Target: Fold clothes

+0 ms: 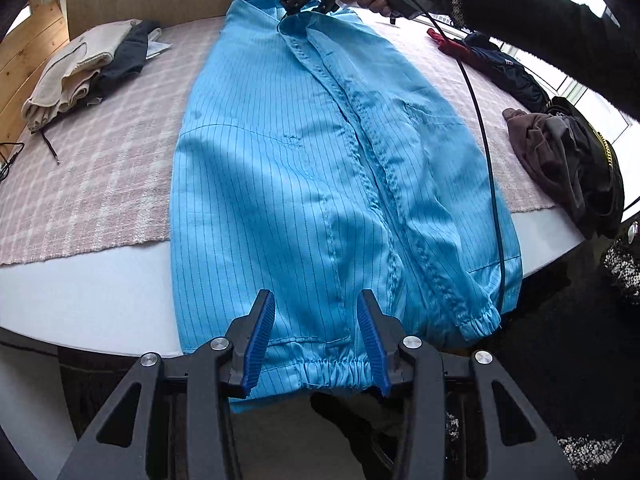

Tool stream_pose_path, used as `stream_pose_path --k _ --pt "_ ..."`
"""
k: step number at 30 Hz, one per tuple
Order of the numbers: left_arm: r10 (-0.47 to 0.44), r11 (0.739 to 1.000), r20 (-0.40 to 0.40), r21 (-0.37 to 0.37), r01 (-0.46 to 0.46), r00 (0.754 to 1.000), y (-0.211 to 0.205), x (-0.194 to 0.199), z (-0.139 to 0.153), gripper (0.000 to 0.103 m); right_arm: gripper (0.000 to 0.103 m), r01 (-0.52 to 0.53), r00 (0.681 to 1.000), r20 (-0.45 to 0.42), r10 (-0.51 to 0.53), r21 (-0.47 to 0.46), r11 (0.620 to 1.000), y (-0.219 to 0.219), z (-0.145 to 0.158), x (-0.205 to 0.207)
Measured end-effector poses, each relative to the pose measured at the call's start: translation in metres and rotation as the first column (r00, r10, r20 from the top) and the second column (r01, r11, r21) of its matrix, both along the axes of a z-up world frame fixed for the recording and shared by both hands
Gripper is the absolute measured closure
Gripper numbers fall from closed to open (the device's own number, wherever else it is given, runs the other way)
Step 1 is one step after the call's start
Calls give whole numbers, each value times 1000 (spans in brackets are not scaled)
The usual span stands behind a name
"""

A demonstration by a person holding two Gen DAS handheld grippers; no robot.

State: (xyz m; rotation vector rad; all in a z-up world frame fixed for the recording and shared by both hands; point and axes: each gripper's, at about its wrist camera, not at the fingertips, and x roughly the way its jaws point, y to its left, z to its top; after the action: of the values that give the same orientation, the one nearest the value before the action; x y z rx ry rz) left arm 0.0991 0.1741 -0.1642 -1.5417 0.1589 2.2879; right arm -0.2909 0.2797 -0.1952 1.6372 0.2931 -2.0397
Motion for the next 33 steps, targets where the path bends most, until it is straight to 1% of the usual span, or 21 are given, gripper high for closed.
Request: stream_pose_path --k 1,2,9,10,12,14,16,18,20,23,24,27,29,30,33 --pt "-7 1000 6 -6 7 1000 3 0 -1 62 98 -7 1000 -17 7 6 1000 -1 2 0" --pt "-15 1000 12 -10 15 1000 6 0 -2 62 100 -14 999 -35 14 12 1000 -3 5 1" --pt "-47 999 52 -24 48 998 23 -7 -13 62 101 -59 986 -154 67 56 997 -11 22 4" --pt "-51 998 57 -27 53 997 25 -8 -14 62 101 -59 986 -149 70 73 996 -13 18 2" --pt "-59 998 52 -24 60 997 26 -9 -8 62 99 -66 991 -110 79 118 991 -18 3 -2" --pt "-54 998 31 -14 54 998 21 -11 5 62 96 -105 987 -108 120 140 985 -26 2 5" --pt "-23 1000 1 -11 23 1000 9 -17 18 62 80 -99 980 -163 117 113 989 -24 20 10" --pt "8 1000 -11 9 -8 1000 -3 -28 25 61 79 -56 971 -230 70 65 996 -14 47 13" --pt "24 1000 -11 20 -24 1000 -9 -40 22 61 79 -31 963 -267 29 -4 999 -1 74 21" --pt "-31 999 31 29 30 999 1 -48 5 61 79 -50 975 -223 18 -138 989 17 98 50" --pt "-60 998 45 27 59 997 8 -47 -1 61 79 -56 978 -205 22 -161 985 22 99 65" --pt "-153 988 64 -25 155 986 29 -36 -12 62 79 -42 988 -152 10 -210 977 40 95 122" --pt "-188 982 58 -13 189 980 32 -30 -9 62 79 -6 996 -87 -17 -262 965 56 85 168" --pt "-191 982 53 4 191 980 30 -29 -5 61 79 17 998 -46 -31 -278 960 60 74 192" --pt "-202 979 51 43 200 978 25 -30 -1 60 79 80 996 59 -66 -275 958 53 36 250"
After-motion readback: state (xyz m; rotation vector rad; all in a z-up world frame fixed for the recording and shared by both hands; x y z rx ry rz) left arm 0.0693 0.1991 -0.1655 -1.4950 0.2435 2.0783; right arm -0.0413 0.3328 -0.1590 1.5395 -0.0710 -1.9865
